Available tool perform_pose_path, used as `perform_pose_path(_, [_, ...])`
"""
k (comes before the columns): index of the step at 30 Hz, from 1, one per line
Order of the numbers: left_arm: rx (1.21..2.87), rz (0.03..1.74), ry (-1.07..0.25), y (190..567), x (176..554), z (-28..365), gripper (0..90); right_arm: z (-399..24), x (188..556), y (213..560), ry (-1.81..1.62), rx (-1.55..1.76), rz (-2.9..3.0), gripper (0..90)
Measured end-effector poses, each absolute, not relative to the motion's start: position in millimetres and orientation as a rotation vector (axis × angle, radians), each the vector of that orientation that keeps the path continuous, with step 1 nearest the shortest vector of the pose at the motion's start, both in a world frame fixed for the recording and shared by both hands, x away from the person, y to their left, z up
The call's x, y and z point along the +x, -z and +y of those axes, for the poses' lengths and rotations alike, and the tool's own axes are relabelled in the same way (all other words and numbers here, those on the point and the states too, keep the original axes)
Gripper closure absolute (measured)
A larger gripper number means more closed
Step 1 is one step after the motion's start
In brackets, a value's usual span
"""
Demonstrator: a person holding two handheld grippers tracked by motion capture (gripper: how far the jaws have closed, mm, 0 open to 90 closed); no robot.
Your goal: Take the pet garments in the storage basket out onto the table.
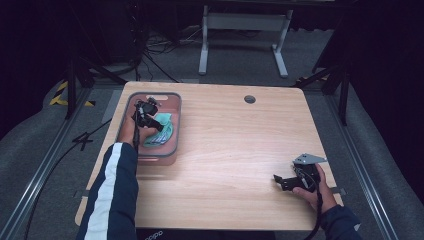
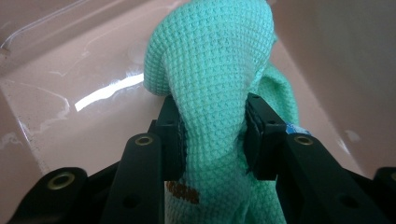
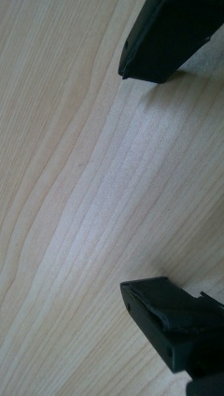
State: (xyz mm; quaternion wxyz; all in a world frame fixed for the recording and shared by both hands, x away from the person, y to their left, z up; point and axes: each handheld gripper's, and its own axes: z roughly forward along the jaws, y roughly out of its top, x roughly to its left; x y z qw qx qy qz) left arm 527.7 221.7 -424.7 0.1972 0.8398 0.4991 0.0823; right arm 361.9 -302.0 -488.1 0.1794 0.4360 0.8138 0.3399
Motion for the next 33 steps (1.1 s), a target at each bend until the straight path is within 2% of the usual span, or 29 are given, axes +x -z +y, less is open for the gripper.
perform_pose_path(12, [2.222,1.374,-0.314,402,514,240,63.8,-302,362,488,-0.962,1.232,2.302,0.6])
perform_pose_path(33, [2.112,1.271,-0.418,355,486,259,63.7,-302,361,488,-0.962,1.234,2.301,0.5])
